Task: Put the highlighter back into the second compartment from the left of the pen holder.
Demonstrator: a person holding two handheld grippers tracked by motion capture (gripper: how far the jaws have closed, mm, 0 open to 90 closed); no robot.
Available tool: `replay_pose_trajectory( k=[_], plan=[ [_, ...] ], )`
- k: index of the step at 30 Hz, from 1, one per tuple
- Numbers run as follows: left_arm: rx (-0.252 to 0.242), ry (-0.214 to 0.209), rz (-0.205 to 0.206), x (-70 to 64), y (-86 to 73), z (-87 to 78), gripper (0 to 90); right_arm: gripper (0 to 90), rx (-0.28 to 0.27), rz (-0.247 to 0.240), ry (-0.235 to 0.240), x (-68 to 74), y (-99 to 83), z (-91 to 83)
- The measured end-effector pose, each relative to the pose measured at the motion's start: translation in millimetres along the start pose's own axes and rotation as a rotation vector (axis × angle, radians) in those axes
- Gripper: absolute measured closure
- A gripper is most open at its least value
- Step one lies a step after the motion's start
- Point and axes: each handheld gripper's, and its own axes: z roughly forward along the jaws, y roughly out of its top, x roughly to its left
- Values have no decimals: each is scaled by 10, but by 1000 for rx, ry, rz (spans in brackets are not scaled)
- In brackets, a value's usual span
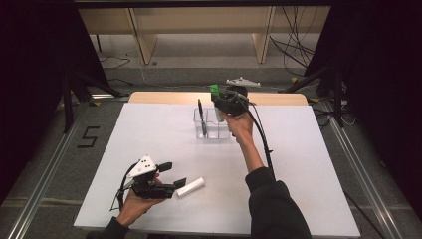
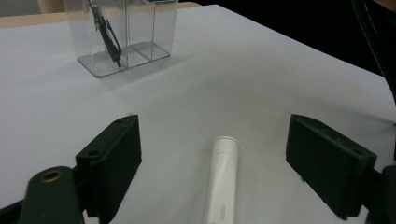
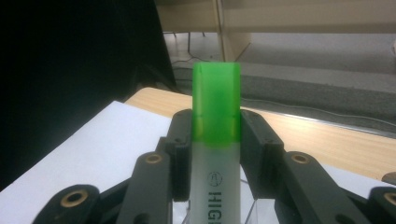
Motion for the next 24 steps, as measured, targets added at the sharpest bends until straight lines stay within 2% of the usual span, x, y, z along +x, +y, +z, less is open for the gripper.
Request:
replay_pose_trajectory(
  k=[6,14,20,24],
  plan=[
    [5,-1,2,-1,-1,4,178,673,4,24,-14,-11,-15,113],
    [4,0,3,1,0,1,178,673,7,11,-54,2,-24,220],
    [6,0,4,0,0,0,178,673,10,24,-48,6,-23,276],
    [5,0,4,2,-2,2,178,672,14,22,-61,12,-47,317]
  ],
)
